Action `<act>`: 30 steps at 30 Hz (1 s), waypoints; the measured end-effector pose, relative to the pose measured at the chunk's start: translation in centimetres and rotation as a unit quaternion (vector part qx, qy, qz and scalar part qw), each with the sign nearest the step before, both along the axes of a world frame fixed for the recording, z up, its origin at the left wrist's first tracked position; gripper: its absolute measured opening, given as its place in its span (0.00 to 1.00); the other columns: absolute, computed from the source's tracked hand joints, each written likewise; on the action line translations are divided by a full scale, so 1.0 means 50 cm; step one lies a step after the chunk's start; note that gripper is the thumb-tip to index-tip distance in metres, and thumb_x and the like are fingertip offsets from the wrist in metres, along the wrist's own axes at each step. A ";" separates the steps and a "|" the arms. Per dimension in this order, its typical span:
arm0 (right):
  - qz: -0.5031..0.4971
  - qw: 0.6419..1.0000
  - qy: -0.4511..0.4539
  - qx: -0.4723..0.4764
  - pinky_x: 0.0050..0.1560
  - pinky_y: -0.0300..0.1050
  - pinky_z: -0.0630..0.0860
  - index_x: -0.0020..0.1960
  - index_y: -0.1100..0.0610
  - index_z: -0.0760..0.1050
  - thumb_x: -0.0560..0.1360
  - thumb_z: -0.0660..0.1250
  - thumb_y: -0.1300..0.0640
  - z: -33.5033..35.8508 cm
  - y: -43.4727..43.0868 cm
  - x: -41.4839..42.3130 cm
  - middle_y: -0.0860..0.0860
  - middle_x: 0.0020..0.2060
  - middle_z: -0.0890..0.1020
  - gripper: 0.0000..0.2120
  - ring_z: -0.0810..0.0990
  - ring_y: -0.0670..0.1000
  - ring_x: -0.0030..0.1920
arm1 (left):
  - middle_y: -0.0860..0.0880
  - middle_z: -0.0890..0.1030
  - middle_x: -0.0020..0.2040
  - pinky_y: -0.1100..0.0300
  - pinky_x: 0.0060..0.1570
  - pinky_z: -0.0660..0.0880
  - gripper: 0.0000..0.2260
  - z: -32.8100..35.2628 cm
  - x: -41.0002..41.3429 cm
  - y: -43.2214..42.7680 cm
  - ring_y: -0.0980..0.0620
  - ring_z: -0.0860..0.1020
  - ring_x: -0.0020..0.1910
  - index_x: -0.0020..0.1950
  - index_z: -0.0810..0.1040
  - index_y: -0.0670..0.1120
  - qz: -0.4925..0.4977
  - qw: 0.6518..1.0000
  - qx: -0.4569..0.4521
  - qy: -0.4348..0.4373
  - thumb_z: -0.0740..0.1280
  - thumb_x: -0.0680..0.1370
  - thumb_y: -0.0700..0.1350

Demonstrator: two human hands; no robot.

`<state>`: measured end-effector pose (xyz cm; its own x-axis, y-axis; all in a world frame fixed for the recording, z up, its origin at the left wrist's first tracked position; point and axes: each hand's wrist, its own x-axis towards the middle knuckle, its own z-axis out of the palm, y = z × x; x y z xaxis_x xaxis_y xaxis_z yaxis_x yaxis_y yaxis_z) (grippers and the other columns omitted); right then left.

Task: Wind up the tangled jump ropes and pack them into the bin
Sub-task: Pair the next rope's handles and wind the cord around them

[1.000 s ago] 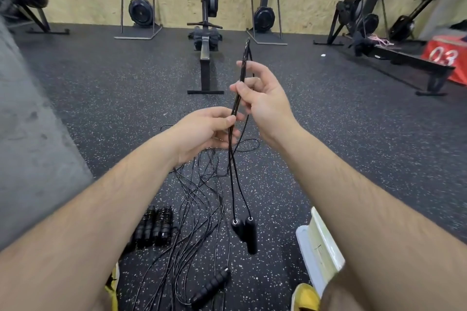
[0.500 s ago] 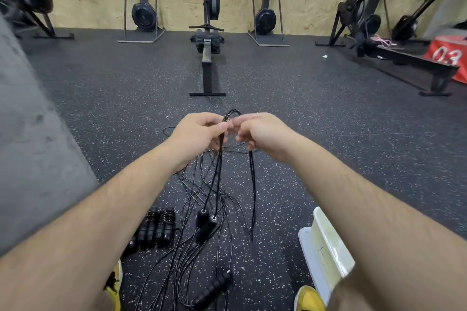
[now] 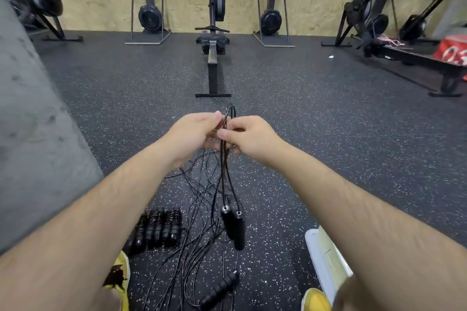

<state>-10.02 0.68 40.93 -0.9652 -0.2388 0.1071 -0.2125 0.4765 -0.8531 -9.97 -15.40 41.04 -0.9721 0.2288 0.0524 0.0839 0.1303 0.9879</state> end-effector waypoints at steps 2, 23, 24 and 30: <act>-0.021 0.999 0.016 -0.020 0.36 0.45 0.79 0.33 0.57 0.75 0.77 0.71 0.54 0.003 0.001 -0.006 0.51 0.28 0.78 0.16 0.76 0.49 0.31 | 0.46 0.86 0.48 0.57 0.48 0.80 0.14 -0.010 0.008 -0.005 0.53 0.84 0.45 0.57 0.81 0.40 -0.040 0.999 -0.008 -0.027 0.57 0.86 0.41; 0.016 0.998 -0.047 0.031 0.30 0.35 0.71 0.50 0.65 0.81 0.76 0.72 0.60 -0.012 0.005 0.015 0.54 0.37 0.79 0.08 0.74 0.48 0.32 | 0.48 0.84 0.42 0.64 0.36 0.74 0.07 0.002 -0.012 0.004 0.57 0.77 0.35 0.50 0.84 0.43 0.058 0.991 -0.061 0.105 0.67 0.82 0.40; 0.012 0.999 -0.037 0.032 0.29 0.35 0.70 0.49 0.66 0.81 0.76 0.71 0.60 -0.010 0.005 0.014 0.55 0.35 0.78 0.08 0.74 0.50 0.33 | 0.45 0.85 0.44 0.64 0.37 0.75 0.07 0.001 -0.013 0.001 0.57 0.77 0.36 0.51 0.85 0.42 0.065 0.990 -0.061 0.111 0.67 0.82 0.42; -0.008 1.000 0.011 0.008 0.35 0.42 0.71 0.49 0.60 0.83 0.77 0.71 0.59 0.007 0.010 0.005 0.54 0.35 0.79 0.04 0.74 0.50 0.34 | 0.53 0.86 0.45 0.61 0.48 0.79 0.09 -0.023 -0.006 -0.020 0.58 0.81 0.43 0.55 0.83 0.46 -0.035 0.995 -0.084 0.037 0.63 0.84 0.39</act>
<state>-9.75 1.18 41.30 -0.9663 -0.2252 0.1246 -0.2235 0.4943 -0.8401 -10.28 -16.40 39.90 -0.9484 0.3073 0.0784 0.1701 0.2843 0.9435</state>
